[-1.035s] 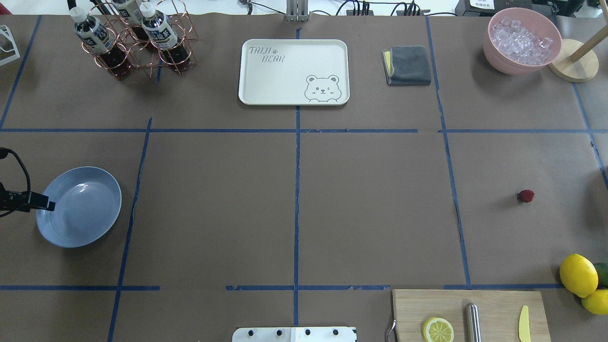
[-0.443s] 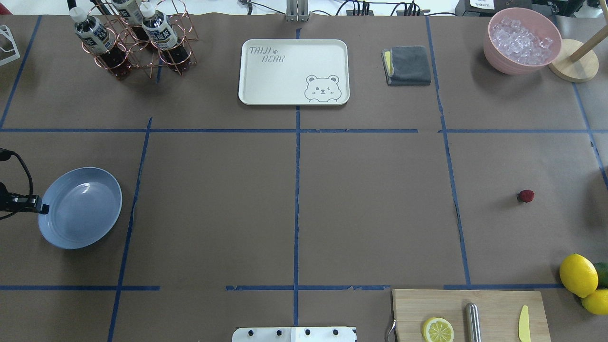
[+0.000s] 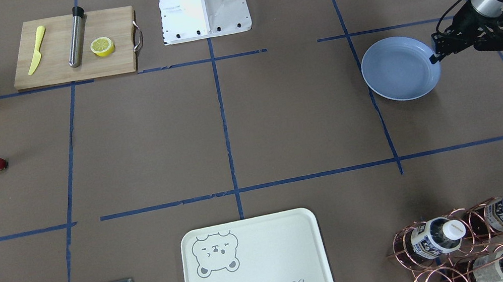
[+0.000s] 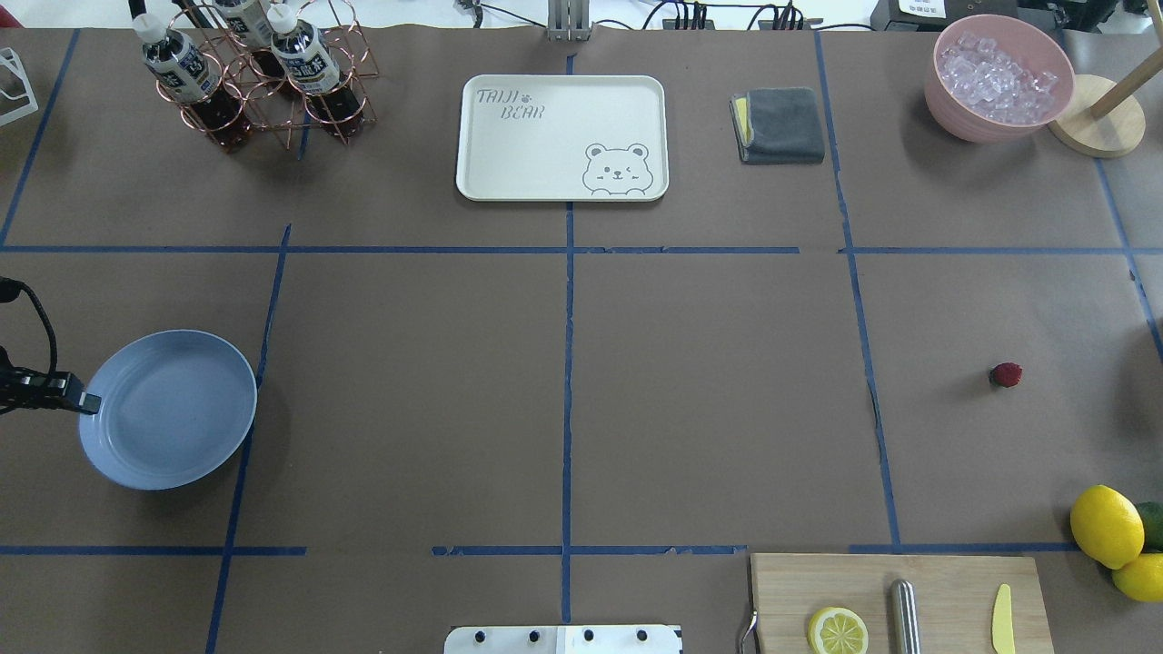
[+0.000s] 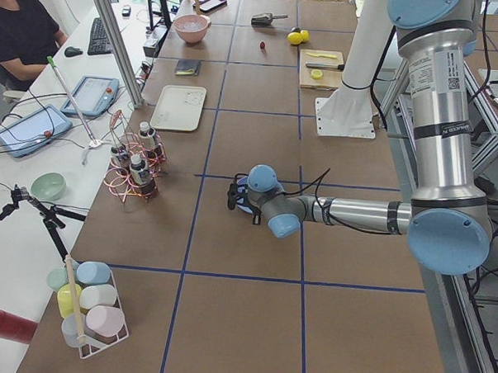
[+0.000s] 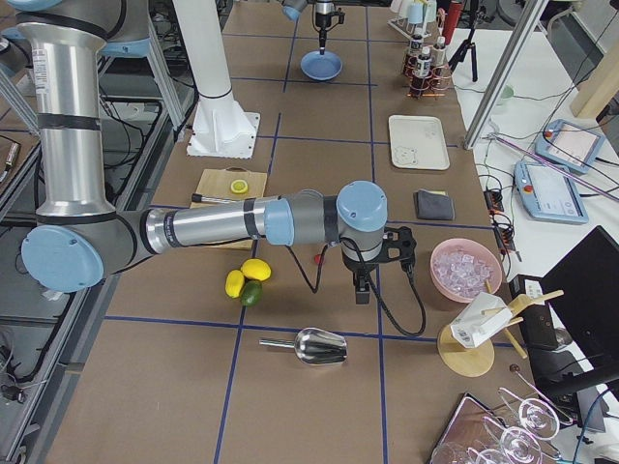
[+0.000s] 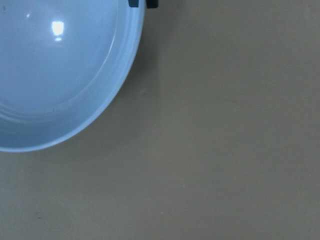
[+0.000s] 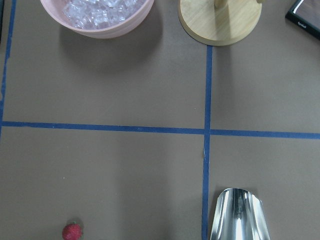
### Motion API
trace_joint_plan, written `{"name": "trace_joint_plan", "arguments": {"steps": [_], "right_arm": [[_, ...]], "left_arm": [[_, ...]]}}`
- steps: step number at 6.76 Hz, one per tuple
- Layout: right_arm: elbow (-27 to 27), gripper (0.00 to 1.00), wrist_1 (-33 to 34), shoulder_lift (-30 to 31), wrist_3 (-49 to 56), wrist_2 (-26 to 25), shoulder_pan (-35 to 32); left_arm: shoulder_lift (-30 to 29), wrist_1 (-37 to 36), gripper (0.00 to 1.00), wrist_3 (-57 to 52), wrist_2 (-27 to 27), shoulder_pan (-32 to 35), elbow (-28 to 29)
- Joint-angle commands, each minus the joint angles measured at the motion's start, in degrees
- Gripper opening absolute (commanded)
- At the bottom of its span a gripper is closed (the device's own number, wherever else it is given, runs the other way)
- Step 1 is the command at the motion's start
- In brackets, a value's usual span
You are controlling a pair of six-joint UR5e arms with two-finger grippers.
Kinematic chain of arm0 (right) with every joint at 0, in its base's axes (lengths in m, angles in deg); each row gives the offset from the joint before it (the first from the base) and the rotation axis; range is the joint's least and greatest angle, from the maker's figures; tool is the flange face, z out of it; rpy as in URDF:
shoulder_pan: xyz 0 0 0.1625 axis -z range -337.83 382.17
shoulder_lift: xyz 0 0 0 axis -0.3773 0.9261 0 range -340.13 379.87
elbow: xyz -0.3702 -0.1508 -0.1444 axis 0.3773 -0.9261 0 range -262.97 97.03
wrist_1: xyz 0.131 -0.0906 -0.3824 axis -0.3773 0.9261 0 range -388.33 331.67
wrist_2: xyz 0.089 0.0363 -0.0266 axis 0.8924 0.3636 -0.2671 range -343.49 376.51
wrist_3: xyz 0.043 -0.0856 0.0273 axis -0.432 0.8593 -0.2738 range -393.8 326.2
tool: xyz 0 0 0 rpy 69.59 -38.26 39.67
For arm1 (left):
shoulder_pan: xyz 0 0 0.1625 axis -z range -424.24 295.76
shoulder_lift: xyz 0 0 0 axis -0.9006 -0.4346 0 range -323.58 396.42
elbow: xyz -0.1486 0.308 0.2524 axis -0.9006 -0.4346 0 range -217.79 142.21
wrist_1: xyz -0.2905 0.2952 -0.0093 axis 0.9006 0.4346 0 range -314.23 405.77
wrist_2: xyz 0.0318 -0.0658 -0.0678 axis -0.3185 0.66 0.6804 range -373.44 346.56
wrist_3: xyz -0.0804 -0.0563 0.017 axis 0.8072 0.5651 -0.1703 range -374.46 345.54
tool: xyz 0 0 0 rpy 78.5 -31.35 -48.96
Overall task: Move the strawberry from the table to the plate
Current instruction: 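Lift and carry the plate with the left gripper to the table center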
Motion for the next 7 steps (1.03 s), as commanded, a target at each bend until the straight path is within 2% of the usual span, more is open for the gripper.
{"name": "trace_joint_plan", "arguments": {"steps": [1, 3, 4, 5, 7], "right_arm": [[-0.61, 1.00, -0.06, -0.33, -0.02, 0.06, 1.37], [-0.62, 1.00, -0.15, -0.41, -0.54, 0.23, 1.82], [-0.27, 1.00, -0.32, -0.50, -2.98, 0.06, 2.95], [-0.18, 1.00, -0.24, -0.85, -3.87, 0.06, 3.92], [2.00, 1.00, -0.24, -1.11, -12.29, 0.23, 6.55]], "left_arm": [[-7.72, -10.38, 0.00, 0.23, 4.13, 5.09, -1.89], [-20.30, -21.30, 0.00, 3.02, 2.12, 5.63, -1.98], [-24.53, -22.13, 0.00, 11.05, -3.72, 5.02, -2.16], [-27.44, -22.14, 0.00, 16.70, -4.82, 1.19, -2.51], [-34.73, -22.14, 0.00, 31.54, -11.91, -9.78, -2.25]]}}
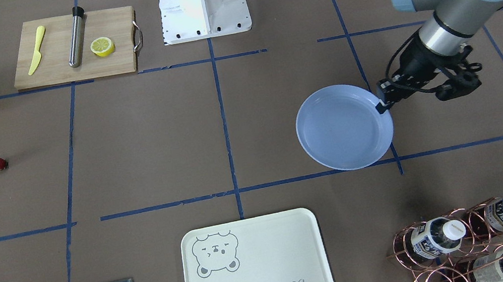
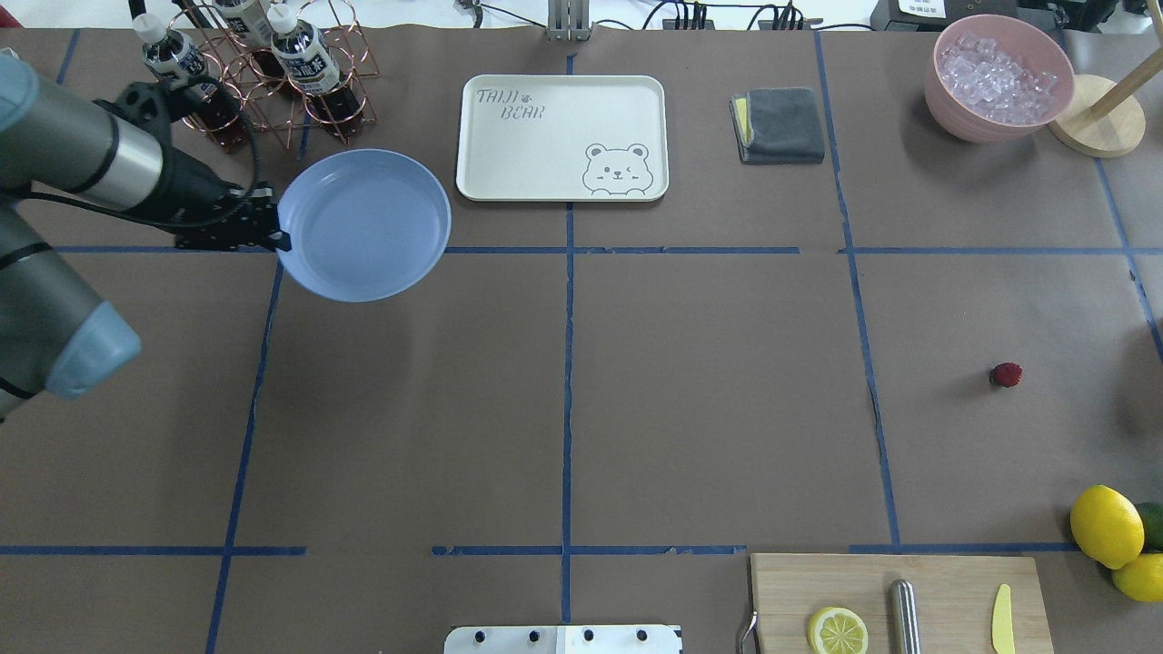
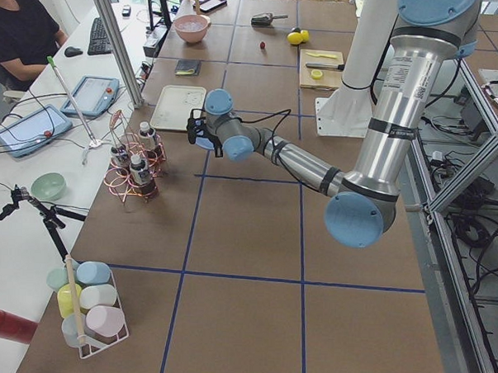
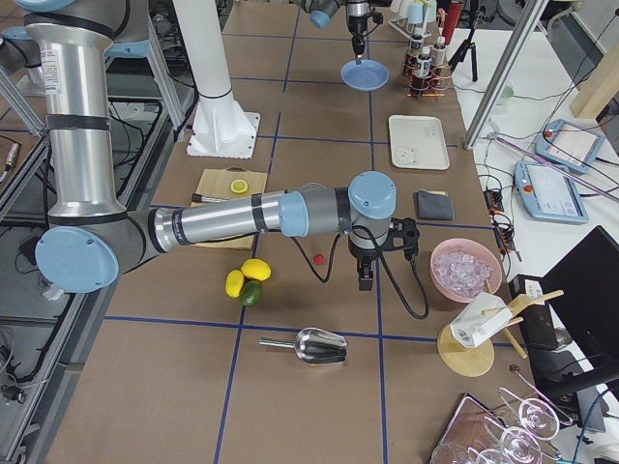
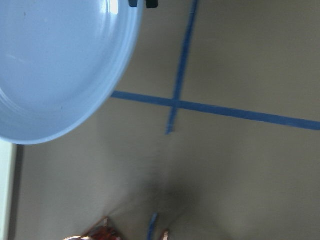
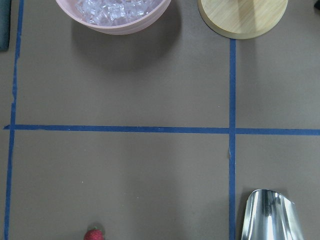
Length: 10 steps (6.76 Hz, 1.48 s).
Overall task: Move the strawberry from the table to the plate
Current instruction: 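Lift and carry the plate with the left gripper to the table center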
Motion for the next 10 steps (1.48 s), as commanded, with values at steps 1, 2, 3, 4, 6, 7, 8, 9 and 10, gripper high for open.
{"name": "trace_joint_plan", "arguments": {"steps": [1, 2, 3, 4, 6, 7, 8, 9, 10], "right_arm": [[2.45, 1.00, 0.04, -0.16, -4.54, 0.26, 1.84], [2.81, 1.00, 0.04, -0.16, -4.64, 0.18, 2.11], [3.68, 1.00, 0.04, -0.16, -5.51, 0.09, 2.98], [5.87, 1.00, 0.04, -0.16, -9.60, -0.08, 4.90], [6.94, 1.00, -0.05, -0.16, -11.32, -0.17, 6.24], [7.03, 1.00, -0.05, -0.25, -11.32, -0.26, 6.59], [7.21, 1.00, -0.05, -0.16, -11.40, -0.61, 7.20], [7.21, 1.00, -1.70, -0.07, -12.10, -2.01, 9.04], [7.21, 1.00, -4.24, 0.27, -16.02, -4.46, 12.01]], "left_arm": [[-6.64, -0.10, 0.00, 13.24, -9.26, -12.70, 1.05], [-7.88, -0.01, 0.00, 16.08, -12.96, -16.94, 1.24], [-8.33, 0.07, 0.00, 16.45, -15.26, -20.02, 1.76], [-9.03, 0.25, 0.00, 17.15, -15.37, -22.49, 3.33], [-9.56, 0.60, 0.21, 17.42, -16.94, -23.57, 4.75], [-9.48, 0.52, 0.99, 16.81, -16.95, -23.48, 3.62], [-9.13, 0.25, 1.00, 15.33, -16.26, -21.22, 1.61], [-8.78, -0.36, 1.00, 12.01, -12.42, -17.72, 0.37], [-8.86, -2.63, 1.00, 10.41, -7.68, -12.98, -0.07]]}}
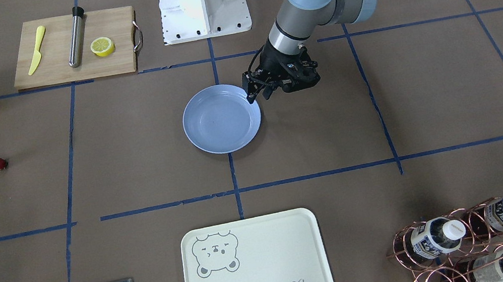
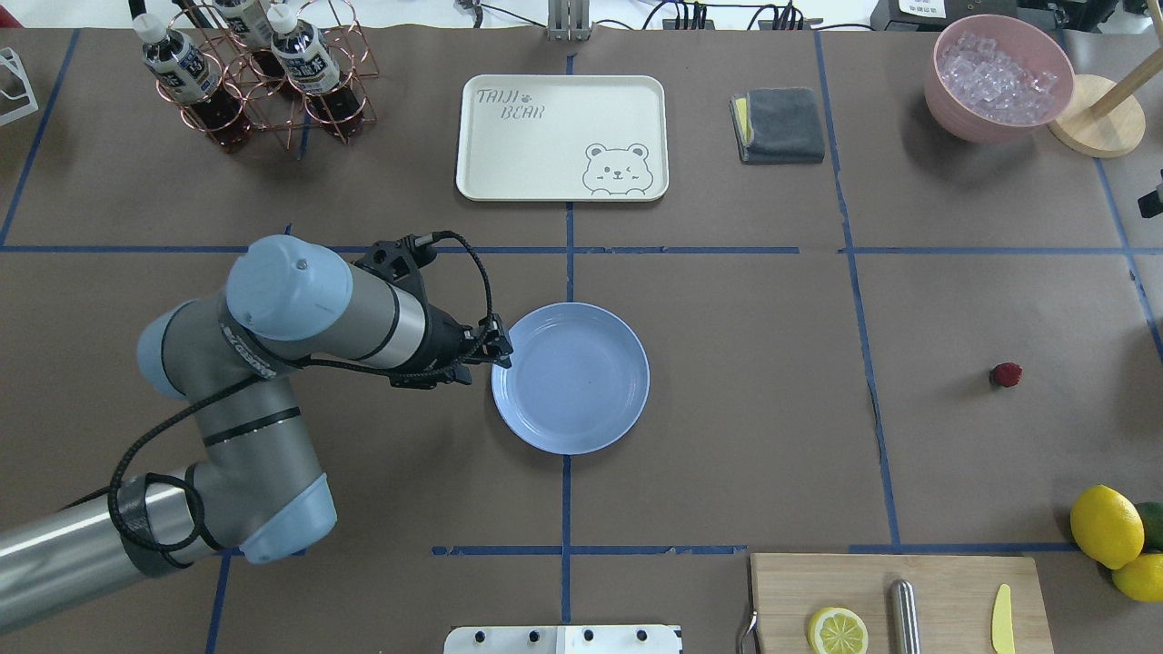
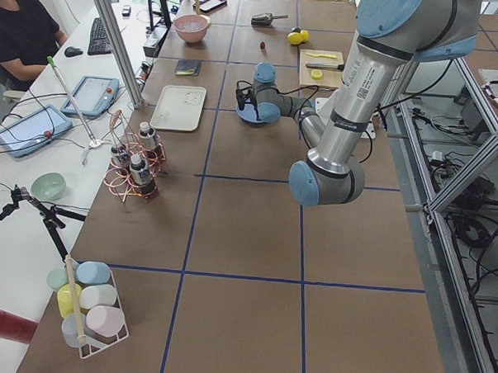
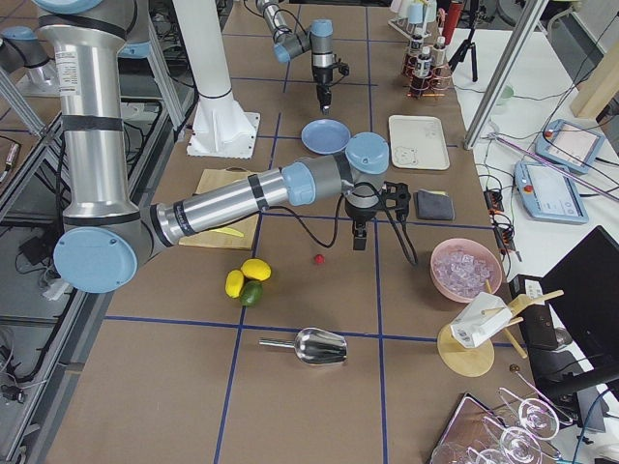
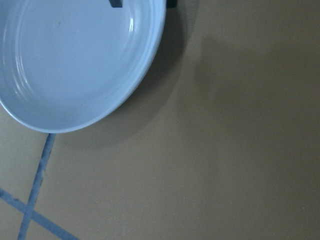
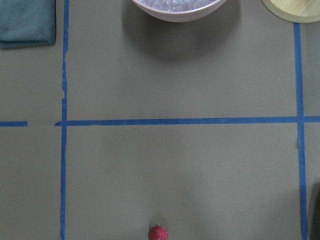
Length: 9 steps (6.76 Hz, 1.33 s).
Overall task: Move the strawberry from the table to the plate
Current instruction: 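Release the plate and raise the left gripper while the right gripper approaches the strawberry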
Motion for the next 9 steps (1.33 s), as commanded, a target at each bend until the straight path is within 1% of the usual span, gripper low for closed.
{"name": "trace_joint_plan", "arguments": {"steps": [1, 2, 3, 4, 5, 6, 7, 8, 9], "right_arm": [[-0.05, 1.00, -8.01, 1.51, -8.70, -4.69, 6.73], [-0.14, 1.00, -16.60, 5.61, -13.63, -7.50, 10.85], [-0.23, 1.00, -24.77, 9.04, -20.20, -11.10, 15.33], [-0.58, 1.00, -30.16, 11.43, -26.10, -14.18, 20.34], [-1.97, 1.00, -32.48, 11.62, -29.11, -16.30, 23.96], [-4.94, 1.00, -33.63, 11.63, -29.14, -18.93, 26.78], [-8.19, 1.00, -37.47, 11.54, -29.23, -19.65, 28.20], [-10.92, 1.00, -39.25, 10.75, -29.23, -19.66, 28.82], [-11.91, 0.97, -39.27, 10.05, -29.23, -19.66, 29.09]], "left_arm": [[0.08, -6.40, 1.00, -6.25, 5.21, 7.09, -3.09], [-0.01, -11.41, 1.00, -10.12, 5.21, 9.12, -5.28], [0.16, -12.42, 1.00, -11.46, 5.21, 10.88, -5.74], [0.16, -12.43, 1.00, -12.00, 5.21, 11.42, -5.66], [0.25, -12.43, 1.00, -12.09, 5.21, 12.38, -5.66], [0.25, -12.43, 1.00, -12.09, 5.21, 12.39, -5.48], [0.25, -12.43, 1.00, -12.09, 5.13, 12.39, -5.48], [0.25, -12.43, 1.00, -12.09, 5.13, 12.39, -5.57], [0.25, -12.43, 1.00, -12.09, 5.13, 12.39, -5.48]]}}
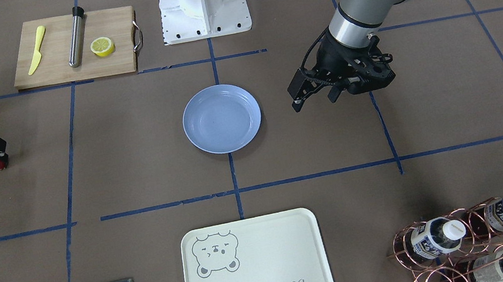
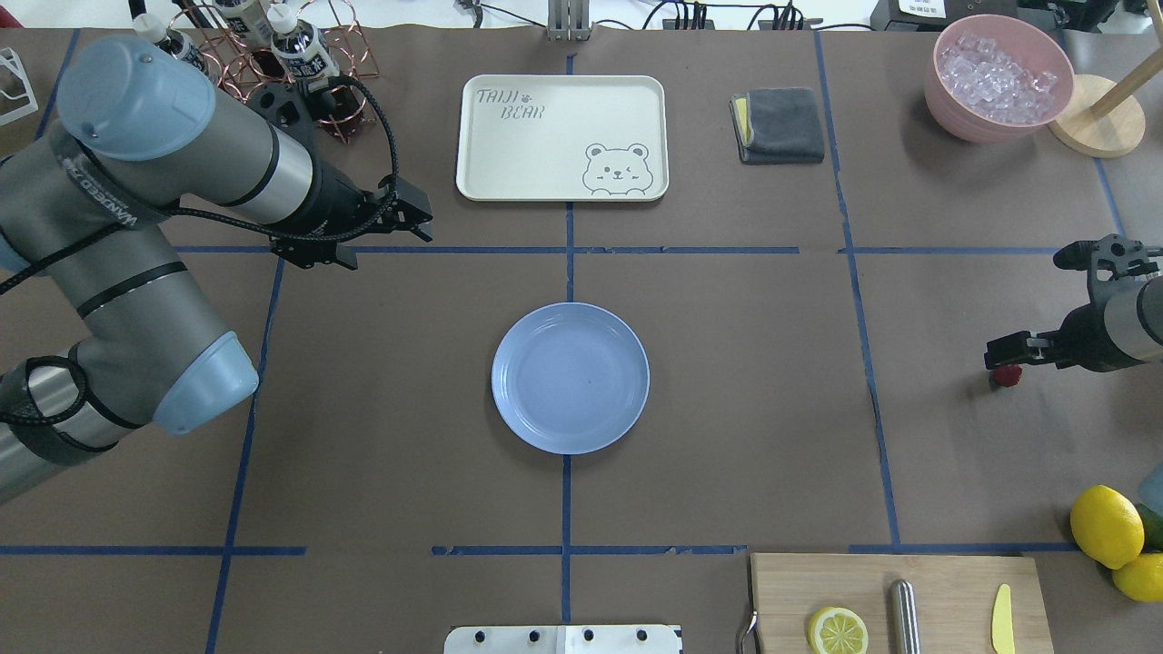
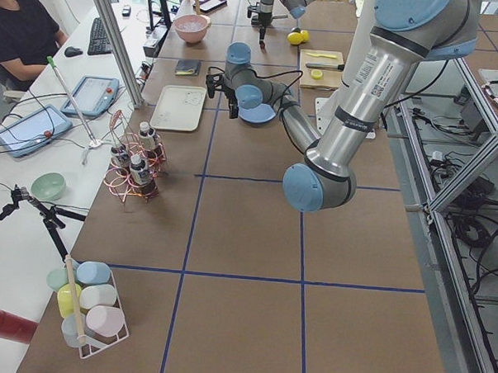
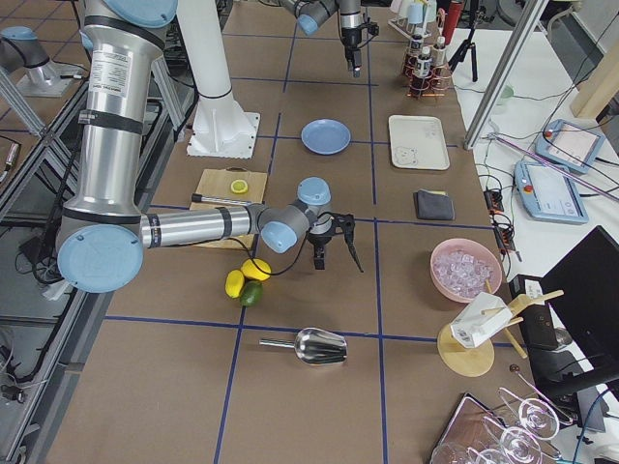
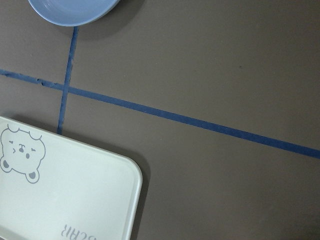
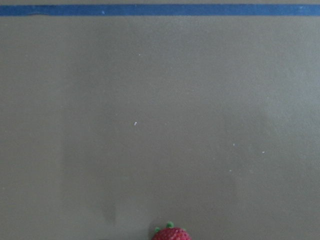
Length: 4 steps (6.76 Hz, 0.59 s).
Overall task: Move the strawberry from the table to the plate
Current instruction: 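Lower the right gripper onto the red strawberry and grasp it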
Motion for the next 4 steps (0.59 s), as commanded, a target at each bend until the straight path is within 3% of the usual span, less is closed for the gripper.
{"name": "trace_joint_plan", "arguments": {"steps": [1, 3, 4], "right_arm": [[-2.20, 0.92, -0.96, -2.07, -0.06, 0.00, 0.72], [-2.38, 0.76, -0.87, -2.08, -0.06, 0.00, 1.16], [-2.29, 0.76, -0.87, -1.91, 0.03, 0.09, 1.16]], "left_arm": [[0.00, 0.00, 1.00, -0.01, -0.01, 0.02, 0.04], [0.00, 0.08, 1.00, -0.01, -0.01, 0.11, 0.13], [0.00, 0.17, 1.00, -0.01, -0.09, 0.02, 0.31]]}}
